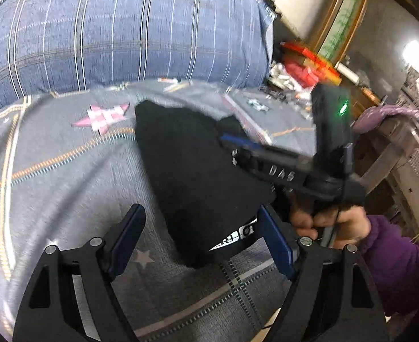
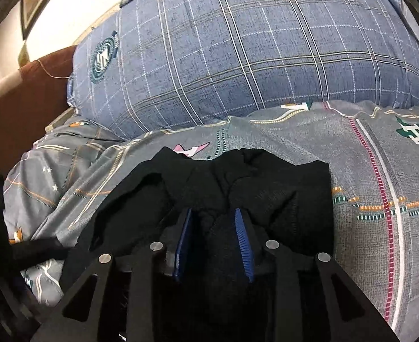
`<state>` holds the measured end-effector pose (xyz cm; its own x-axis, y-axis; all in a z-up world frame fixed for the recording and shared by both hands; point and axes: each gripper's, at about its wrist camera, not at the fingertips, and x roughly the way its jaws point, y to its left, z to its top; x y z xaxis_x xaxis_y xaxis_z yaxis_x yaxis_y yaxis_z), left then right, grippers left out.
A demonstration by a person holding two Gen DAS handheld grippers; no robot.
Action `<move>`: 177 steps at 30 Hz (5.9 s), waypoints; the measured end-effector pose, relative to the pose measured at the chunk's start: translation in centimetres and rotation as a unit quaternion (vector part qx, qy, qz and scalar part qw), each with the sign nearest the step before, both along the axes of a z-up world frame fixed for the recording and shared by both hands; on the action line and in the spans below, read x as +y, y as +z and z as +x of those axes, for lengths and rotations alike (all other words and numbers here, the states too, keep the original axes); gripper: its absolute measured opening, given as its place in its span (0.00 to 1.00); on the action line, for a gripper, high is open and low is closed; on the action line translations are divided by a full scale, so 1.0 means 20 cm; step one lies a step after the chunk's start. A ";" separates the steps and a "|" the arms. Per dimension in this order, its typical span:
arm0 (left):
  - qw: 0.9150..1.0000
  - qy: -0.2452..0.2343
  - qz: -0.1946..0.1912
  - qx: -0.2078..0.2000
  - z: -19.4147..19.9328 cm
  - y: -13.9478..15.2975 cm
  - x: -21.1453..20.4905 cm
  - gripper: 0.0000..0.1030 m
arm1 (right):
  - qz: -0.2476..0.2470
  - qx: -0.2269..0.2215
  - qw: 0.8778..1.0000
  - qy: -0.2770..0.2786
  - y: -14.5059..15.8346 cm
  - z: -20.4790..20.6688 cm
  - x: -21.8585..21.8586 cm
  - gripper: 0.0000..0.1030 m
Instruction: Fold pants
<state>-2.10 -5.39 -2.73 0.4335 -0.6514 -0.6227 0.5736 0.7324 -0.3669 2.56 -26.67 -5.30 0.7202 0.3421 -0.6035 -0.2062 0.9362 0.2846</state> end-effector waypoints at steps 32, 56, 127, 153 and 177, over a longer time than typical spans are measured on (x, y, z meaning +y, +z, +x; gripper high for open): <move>0.992 0.018 0.121 -0.042 0.13 -0.11 -0.31 0.92 | 0.116 -0.011 0.992 -0.050 0.07 0.07 -0.19 0.36; 0.993 0.063 0.099 -0.004 0.12 -0.17 -0.27 1.00 | 0.115 0.017 0.992 -0.051 -0.06 0.12 -0.18 0.35; 0.994 0.091 0.036 -0.041 0.15 0.06 -0.01 1.00 | 0.089 -0.007 0.994 -0.066 0.17 -0.08 -0.45 0.61; 0.996 0.022 -0.026 0.082 0.25 -0.12 -0.11 1.00 | 0.099 0.097 0.990 0.002 -0.04 -0.02 -0.37 0.65; 0.994 0.043 -0.101 -0.010 0.16 0.15 0.01 0.69 | 0.026 -0.067 0.997 0.016 0.23 -0.15 -0.19 0.09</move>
<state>1.01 -5.21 0.36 0.5037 -0.7224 -0.4737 0.5216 0.6915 -0.4998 -0.52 -30.39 -0.73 0.7814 0.3936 -0.4843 -0.2741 0.9137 0.3001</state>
